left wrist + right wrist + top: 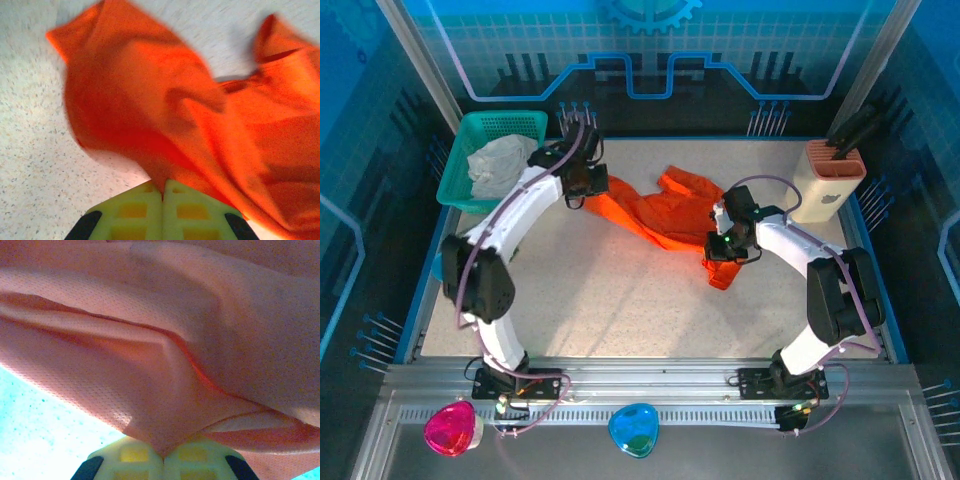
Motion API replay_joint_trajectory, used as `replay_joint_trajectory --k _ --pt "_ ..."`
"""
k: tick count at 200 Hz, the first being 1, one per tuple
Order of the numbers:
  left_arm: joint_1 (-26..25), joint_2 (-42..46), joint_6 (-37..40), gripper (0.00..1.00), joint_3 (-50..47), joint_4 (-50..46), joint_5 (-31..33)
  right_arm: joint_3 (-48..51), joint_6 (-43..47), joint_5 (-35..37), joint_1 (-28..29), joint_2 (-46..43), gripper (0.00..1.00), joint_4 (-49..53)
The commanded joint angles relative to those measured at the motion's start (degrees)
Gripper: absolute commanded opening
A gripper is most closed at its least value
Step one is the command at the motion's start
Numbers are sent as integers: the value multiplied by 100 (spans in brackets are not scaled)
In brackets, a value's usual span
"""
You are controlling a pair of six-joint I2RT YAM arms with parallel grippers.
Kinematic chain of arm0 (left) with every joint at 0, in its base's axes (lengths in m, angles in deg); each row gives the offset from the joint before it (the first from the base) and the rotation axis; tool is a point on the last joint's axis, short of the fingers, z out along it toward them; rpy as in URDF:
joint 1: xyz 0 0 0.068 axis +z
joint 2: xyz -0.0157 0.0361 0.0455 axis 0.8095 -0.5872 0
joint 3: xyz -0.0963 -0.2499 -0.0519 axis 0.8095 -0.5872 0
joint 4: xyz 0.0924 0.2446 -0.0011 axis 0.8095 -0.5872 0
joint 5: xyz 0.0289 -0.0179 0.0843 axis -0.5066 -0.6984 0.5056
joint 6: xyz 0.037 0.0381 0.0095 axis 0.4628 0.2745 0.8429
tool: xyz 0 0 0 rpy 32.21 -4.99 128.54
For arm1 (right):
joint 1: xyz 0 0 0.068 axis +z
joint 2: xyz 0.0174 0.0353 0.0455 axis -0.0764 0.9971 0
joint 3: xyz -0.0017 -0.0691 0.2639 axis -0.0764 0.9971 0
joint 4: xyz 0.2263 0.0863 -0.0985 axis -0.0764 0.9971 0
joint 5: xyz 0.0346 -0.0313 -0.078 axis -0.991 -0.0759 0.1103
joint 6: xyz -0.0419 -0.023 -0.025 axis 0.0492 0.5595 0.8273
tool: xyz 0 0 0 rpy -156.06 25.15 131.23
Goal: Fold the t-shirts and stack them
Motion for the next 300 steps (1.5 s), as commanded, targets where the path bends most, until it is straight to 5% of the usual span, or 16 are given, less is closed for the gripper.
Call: replay_joint_trajectory --k 1,83,135,150,185,207,227,249,300 --pt "-212 594 110 0 -85 -791 -60 129 -27 -147 16 -29 0 -43" --pt "-818 3315 -1051 0 -2960 -1759 391 447 -19 -192 580 -421 0 131" --pt "-808 3772 -1899 0 -5103 -892 809 491 -128 153 1300 -856 2 694" --pt "-809 3669 -2029 0 -5358 -620 1006 570 -275 227 1581 -867 10 697" --pt "-803 3450 -2089 0 -5418 -452 1346 991 -724 232 1914 -1089 62 475" --pt "-800 3411 -2062 0 -5392 -375 1379 1109 -957 633 1783 -1640 73 660" --pt "-783 3362 -2030 0 -5350 -336 1397 1134 -1129 977 1521 -2151 66 875" --pt "-774 3342 -2015 0 -5366 -286 1400 1340 -1313 1029 1184 -2410 45 810" --pt "-425 3546 -2062 0 -5867 288 1012 2217 -2117 363 711 -1890 13 -485"
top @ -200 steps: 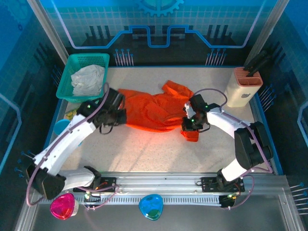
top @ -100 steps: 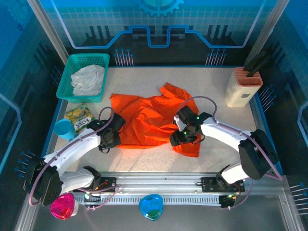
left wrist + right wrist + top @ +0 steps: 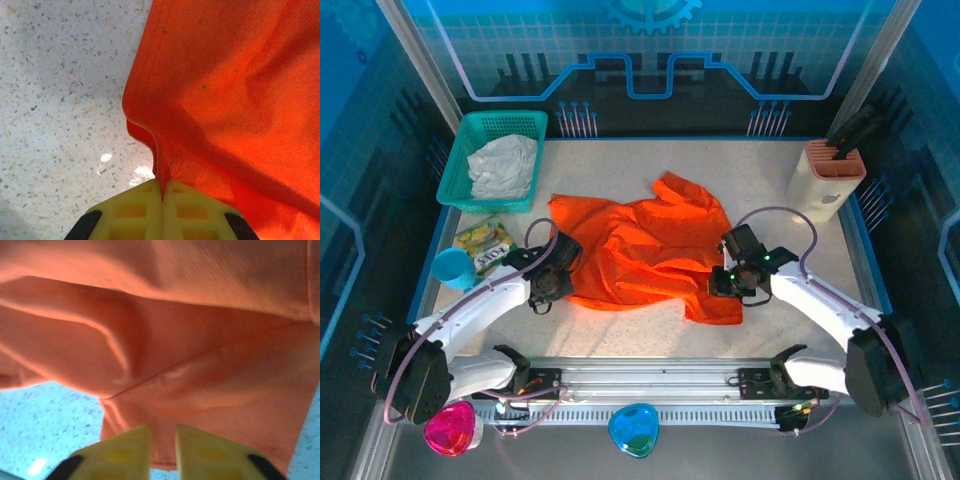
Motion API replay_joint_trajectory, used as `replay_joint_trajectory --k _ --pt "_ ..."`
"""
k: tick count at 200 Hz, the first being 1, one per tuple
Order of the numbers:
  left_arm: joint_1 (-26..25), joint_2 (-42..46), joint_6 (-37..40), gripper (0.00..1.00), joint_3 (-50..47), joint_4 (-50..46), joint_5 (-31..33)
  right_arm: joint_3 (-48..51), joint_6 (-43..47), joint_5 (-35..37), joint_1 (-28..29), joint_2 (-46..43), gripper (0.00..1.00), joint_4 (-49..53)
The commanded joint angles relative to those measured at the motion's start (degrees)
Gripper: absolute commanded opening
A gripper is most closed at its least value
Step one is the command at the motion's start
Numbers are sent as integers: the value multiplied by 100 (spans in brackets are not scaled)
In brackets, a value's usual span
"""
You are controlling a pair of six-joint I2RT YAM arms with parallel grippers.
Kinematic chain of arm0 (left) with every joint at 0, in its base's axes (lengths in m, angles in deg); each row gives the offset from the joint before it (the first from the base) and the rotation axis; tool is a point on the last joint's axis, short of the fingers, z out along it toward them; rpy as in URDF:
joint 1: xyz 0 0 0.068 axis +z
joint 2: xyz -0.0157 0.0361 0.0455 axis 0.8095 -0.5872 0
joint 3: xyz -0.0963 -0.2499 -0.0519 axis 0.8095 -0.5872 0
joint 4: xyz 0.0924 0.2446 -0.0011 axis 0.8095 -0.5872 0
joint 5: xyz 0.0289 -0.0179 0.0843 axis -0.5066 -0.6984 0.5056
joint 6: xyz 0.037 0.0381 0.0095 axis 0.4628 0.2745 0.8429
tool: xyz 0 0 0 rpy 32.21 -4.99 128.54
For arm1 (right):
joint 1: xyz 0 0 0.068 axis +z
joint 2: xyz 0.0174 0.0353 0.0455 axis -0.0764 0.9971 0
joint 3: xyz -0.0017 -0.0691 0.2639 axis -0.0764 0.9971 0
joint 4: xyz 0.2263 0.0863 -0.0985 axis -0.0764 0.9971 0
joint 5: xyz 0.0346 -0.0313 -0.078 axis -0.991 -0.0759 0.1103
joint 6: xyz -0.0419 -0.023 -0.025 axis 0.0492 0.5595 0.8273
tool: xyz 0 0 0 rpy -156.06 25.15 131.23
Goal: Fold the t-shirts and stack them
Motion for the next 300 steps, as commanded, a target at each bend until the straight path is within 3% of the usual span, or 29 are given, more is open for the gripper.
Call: replay_joint_trajectory --k 1,23,47,92,146,169,190,205,224,241,270,300 --pt "251 168 -90 0 -370 355 -220 375 -634 -341 -195 302 13 -644" --pt "588 436 -142 0 -752 645 -665 463 -965 69 -275 581 11 -626" --pt "843 886 -322 0 -1068 742 -1023 390 -1448 633 -503 763 0 -147" --pt "943 1670 -752 0 -1408 660 -1499 426 -1897 918 -1015 673 0 347" --pt "925 2058 -953 0 -1844 356 -1796 935 -2317 908 -1103 -392 0 774" --pt "862 2222 -905 3 -1731 78 -1749 909 -2057 795 -1113 -1072 0 921" --pt "741 2172 -692 32 -1147 -272 -1472 358 -1152 708 -1121 -1418 24 974" --pt "641 1953 -492 57 -579 -485 -1205 -223 -272 628 -1125 -1349 49 902" --pt "587 1461 -197 74 117 -514 -1057 -1197 763 616 -1129 -786 71 818" --pt "565 961 -37 77 522 -231 -1043 -2111 1513 529 -1147 182 77 799" --pt "489 58 -52 74 726 595 -1163 -3769 2421 429 -1158 2095 81 710" --pt "249 -749 -272 70 577 1382 -1130 -5697 2884 644 -1259 4121 85 993"
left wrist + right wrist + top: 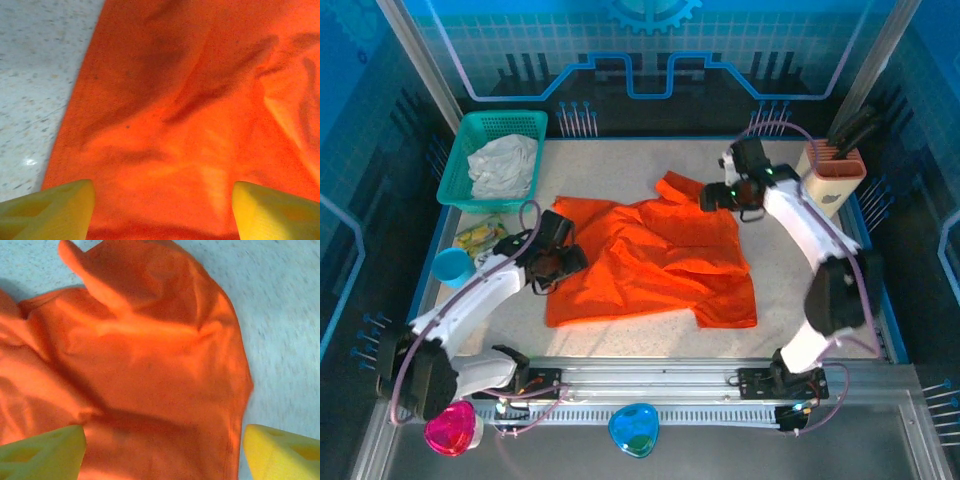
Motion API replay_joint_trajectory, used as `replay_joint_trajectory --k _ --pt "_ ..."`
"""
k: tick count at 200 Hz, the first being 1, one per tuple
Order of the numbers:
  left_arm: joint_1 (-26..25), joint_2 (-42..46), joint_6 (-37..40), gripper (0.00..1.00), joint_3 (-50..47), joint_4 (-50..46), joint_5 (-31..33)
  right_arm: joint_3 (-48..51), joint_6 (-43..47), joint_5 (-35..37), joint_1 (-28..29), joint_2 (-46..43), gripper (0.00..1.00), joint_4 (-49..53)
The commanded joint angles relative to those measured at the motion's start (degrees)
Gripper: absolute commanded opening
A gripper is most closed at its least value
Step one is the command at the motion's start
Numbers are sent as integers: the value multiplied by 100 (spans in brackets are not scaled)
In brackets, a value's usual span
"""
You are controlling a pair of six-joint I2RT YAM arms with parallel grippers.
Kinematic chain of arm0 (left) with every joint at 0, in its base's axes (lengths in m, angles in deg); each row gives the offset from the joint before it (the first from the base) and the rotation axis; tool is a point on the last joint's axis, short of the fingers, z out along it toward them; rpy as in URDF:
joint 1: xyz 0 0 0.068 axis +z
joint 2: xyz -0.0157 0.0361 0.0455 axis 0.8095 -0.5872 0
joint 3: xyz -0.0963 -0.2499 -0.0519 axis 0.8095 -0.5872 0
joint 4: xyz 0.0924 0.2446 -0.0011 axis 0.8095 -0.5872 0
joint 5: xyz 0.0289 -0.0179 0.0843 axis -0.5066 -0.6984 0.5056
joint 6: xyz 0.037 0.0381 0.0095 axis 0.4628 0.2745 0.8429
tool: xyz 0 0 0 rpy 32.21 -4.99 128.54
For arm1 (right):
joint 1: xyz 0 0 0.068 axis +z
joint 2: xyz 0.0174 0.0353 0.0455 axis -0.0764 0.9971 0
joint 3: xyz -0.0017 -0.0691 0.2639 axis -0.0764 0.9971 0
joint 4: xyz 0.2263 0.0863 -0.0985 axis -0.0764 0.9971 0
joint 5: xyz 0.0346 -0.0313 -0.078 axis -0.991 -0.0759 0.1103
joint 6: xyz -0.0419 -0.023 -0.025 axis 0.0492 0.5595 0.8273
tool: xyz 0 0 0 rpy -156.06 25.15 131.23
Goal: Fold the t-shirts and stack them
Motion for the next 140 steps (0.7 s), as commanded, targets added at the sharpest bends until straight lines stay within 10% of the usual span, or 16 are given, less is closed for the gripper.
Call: replay_joint_trajectory --k 1,82,105,125,140 --pt "-200 -481 -35 70 -91 692 78 -1191 852 104 -153 1357 85 339" --pt "-639 -2235 -391 69 -367 1455 137 -5250 1354 -44 -308 5067 77 2019" --pt "-643 -2423 -391 69 -368 1462 136 -5199 1330 -402 -308 5189 53 1956" --pt "-643 -2488 -401 68 -372 1409 154 -5215 1224 -363 -310 5178 9 1845" --pt "-659 -2514 -434 66 -446 1429 112 -5275 1132 -165 -334 5097 0 1709"
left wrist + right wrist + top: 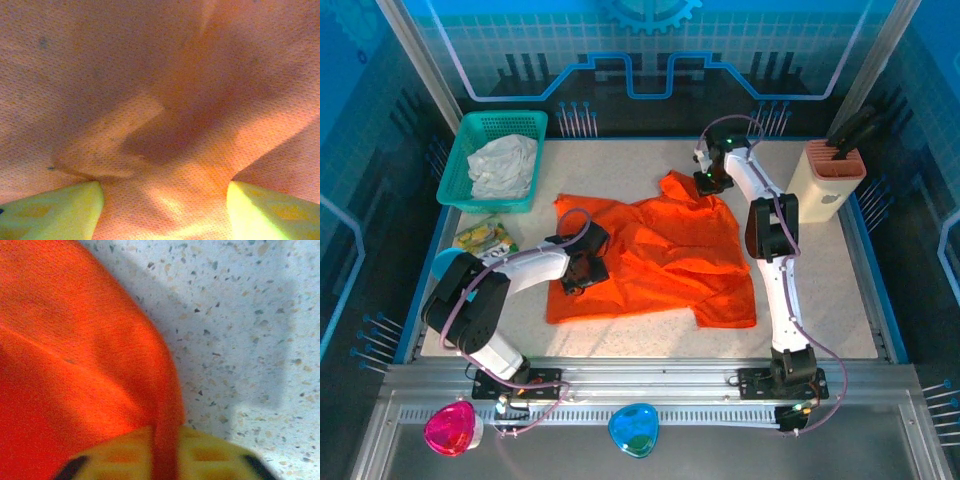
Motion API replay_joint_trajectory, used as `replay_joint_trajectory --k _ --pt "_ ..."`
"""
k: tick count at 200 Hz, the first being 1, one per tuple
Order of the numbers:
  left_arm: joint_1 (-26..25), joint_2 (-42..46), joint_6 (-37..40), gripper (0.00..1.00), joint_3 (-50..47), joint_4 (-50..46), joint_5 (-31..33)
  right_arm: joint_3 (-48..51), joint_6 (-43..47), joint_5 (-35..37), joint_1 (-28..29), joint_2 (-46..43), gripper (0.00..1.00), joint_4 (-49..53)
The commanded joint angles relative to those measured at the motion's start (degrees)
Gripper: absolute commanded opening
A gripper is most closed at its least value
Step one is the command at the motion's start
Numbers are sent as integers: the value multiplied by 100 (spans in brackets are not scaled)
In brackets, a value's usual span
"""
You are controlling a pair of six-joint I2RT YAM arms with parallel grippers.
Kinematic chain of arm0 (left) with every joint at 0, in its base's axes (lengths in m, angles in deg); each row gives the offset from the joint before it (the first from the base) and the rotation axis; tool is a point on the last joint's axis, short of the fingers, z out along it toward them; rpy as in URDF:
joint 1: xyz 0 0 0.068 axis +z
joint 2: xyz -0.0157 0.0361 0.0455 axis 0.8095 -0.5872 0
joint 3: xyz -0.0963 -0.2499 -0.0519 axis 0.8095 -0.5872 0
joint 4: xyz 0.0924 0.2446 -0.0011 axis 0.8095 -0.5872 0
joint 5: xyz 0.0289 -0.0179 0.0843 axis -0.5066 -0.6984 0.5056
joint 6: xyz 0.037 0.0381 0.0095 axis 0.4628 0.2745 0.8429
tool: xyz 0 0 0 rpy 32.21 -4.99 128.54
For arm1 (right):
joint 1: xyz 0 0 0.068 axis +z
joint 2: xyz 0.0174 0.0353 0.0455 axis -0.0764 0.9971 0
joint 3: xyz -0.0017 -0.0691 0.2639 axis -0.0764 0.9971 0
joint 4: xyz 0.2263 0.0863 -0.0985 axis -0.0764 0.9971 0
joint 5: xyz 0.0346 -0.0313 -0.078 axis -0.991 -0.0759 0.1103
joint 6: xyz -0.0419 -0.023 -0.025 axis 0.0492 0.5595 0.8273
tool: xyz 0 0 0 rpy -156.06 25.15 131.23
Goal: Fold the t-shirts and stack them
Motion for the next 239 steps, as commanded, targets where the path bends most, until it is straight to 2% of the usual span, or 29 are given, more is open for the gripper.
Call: replay_joint_trajectory --k 1,58,113,135,141,151,161,176,200,221,239 --pt "-55 -370 -163 67 -272 53 -174 -147 -118 25 -39 79 0 96" --pt "-369 -718 -444 65 -686 315 -320 -99 -1142 1510 -313 -647 0 -1031" --pt "-398 -910 -433 65 -779 314 -259 1645 -1619 2930 -329 -1858 0 -2688" --pt "-398 -1004 -388 65 -696 323 -267 1770 -1830 3177 -344 -1806 0 -2499" --pt "-394 -1021 -370 65 -681 323 -276 1658 -1870 3111 -352 -1664 9 -2298" --pt "-397 -1030 -335 65 -624 323 -288 1496 -1909 3031 -360 -1432 35 -2025" --pt "-398 -1008 -284 68 -562 314 -309 1415 -1913 2926 -368 -1273 54 -1860" --pt "-414 -888 -175 74 -400 229 -305 1457 -1906 2796 -377 -1224 69 -1781" --pt "-467 -544 224 87 285 -398 -39 1648 -1866 2553 -410 -1442 80 -1894" --pt "-459 -256 692 99 1257 -1153 407 1686 -1729 2344 -408 -1716 79 -1855" --pt "-361 -201 1098 99 2164 -1712 814 1930 -1695 2265 -404 -2005 74 -1787"
